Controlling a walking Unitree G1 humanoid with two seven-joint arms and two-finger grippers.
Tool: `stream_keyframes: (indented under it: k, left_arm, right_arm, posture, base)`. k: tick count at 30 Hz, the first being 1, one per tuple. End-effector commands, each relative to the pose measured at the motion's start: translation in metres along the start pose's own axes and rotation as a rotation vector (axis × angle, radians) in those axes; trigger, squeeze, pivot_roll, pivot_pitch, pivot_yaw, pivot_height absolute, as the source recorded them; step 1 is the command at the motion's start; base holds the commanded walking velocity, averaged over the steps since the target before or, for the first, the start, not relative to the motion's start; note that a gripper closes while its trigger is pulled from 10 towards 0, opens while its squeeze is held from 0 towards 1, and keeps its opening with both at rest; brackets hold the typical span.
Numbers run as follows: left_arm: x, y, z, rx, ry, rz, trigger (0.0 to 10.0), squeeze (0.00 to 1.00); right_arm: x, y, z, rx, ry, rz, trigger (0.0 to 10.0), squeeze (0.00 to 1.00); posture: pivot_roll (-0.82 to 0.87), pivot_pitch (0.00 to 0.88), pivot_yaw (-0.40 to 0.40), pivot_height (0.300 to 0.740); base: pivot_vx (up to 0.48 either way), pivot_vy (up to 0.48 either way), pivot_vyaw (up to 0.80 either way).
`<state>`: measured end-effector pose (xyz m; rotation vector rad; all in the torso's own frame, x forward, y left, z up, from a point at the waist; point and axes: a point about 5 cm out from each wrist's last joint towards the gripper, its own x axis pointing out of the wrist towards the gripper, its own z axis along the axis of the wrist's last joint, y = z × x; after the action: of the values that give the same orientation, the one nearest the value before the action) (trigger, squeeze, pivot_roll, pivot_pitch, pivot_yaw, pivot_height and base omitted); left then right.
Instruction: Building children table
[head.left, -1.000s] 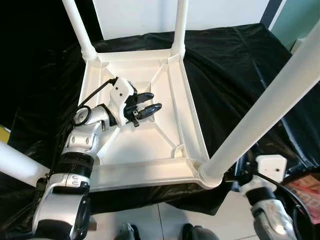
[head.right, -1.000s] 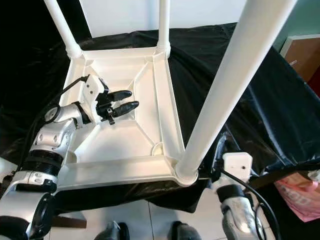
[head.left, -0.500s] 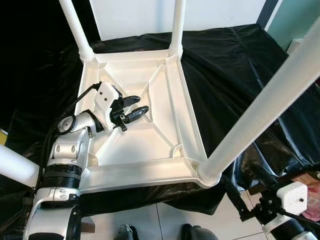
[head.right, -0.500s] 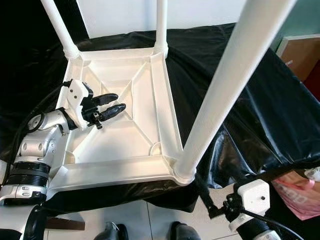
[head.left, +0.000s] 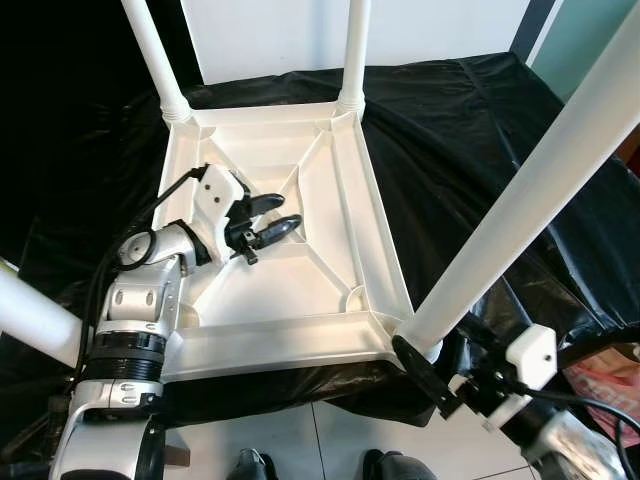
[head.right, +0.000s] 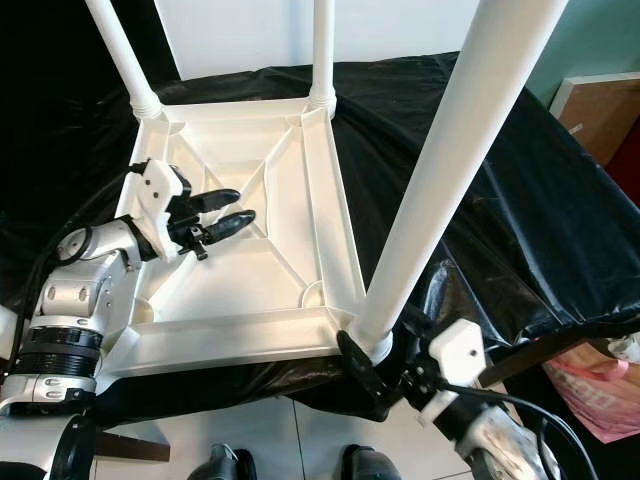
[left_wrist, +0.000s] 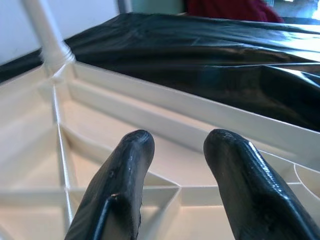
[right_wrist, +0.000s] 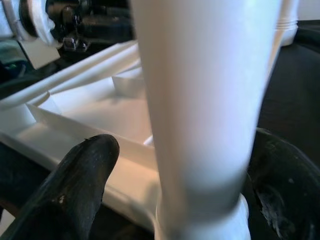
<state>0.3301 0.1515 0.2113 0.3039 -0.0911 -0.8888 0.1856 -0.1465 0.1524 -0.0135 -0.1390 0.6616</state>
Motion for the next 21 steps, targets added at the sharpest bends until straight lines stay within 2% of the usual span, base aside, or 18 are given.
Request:
stream_keyframes:
  k: [1,2,4,5,7,8,10,14,17,21]
  left_arm:
    - [-0.002,-0.008,-0.002,-0.039,0.013,-0.021,10.0,0.0]
    - [-0.002,-0.008,-0.002,-0.039,0.013,-0.021,10.0,0.0]
    - [-0.007,-0.021,-0.001,-0.084,0.008,-0.095,10.0,0.0]
    - [-0.007,-0.021,-0.001,-0.084,0.008,-0.095,10.0,0.0]
    - [-0.011,-0.033,0.002,-0.105,-0.001,-0.14,10.0,0.0]
    - [-0.011,-0.033,0.002,-0.105,-0.001,-0.14,10.0,0.0]
    - [-0.014,-0.043,0.004,-0.13,-0.009,-0.131,10.0,0.0]
    - [-0.016,-0.051,0.004,-0.15,-0.005,-0.112,10.0,0.0]
    - [-0.02,-0.067,0.007,-0.165,0.004,-0.135,10.0,0.0]
    - [-0.021,-0.073,0.01,-0.173,0.006,-0.146,10.0,0.0]
  right_arm:
    - [0.002,0.001,-0.007,0.014,0.029,0.023,10.0,0.0]
    - [0.002,0.001,-0.007,0.014,0.029,0.023,10.0,0.0]
    - [0.009,-0.004,-0.01,0.002,0.03,0.049,10.0,0.0]
    - [0.009,-0.004,-0.01,0.002,0.03,0.049,10.0,0.0]
    - [0.019,-0.014,-0.013,-0.02,0.031,0.062,10.0,0.0]
    - [0.019,-0.014,-0.013,-0.02,0.031,0.062,10.0,0.0]
    - [0.031,-0.029,-0.014,-0.052,0.029,0.075,10.0,0.0]
    - [0.039,-0.039,-0.016,-0.077,0.034,0.097,10.0,0.0]
    - [0.049,-0.056,-0.018,-0.118,0.049,0.133,10.0,0.0]
    - [0.056,-0.066,-0.02,-0.133,0.059,0.14,10.0,0.0]
  posture:
    - [-0.15,0.137,0.001,0.74]
    - [-0.15,0.137,0.001,0.74]
    - [-0.13,0.143,-0.001,0.74]
    - [-0.13,0.143,-0.001,0.74]
    - [-0.12,0.144,0.002,0.74]
    - [-0.12,0.144,0.002,0.74]
    - [-0.11,0.143,0.006,0.74]
    - [-0.11,0.142,0.004,0.74]
    - [-0.1,0.138,-0.003,0.74]
    - [-0.1,0.129,-0.013,0.74]
  base:
    - [0.0,0.0,0.0]
    - [0.0,0.0,0.0]
    - [0.0,0.0,0.0]
    - [0.0,0.0,0.0]
    - [0.0,0.0,0.0]
    - [0.0,0.0,0.0]
    - [0.0,0.0,0.0]
    - [0.0,0.0,0.0]
    - [0.0,0.0,0.0]
    - [0.0,0.0,0.0]
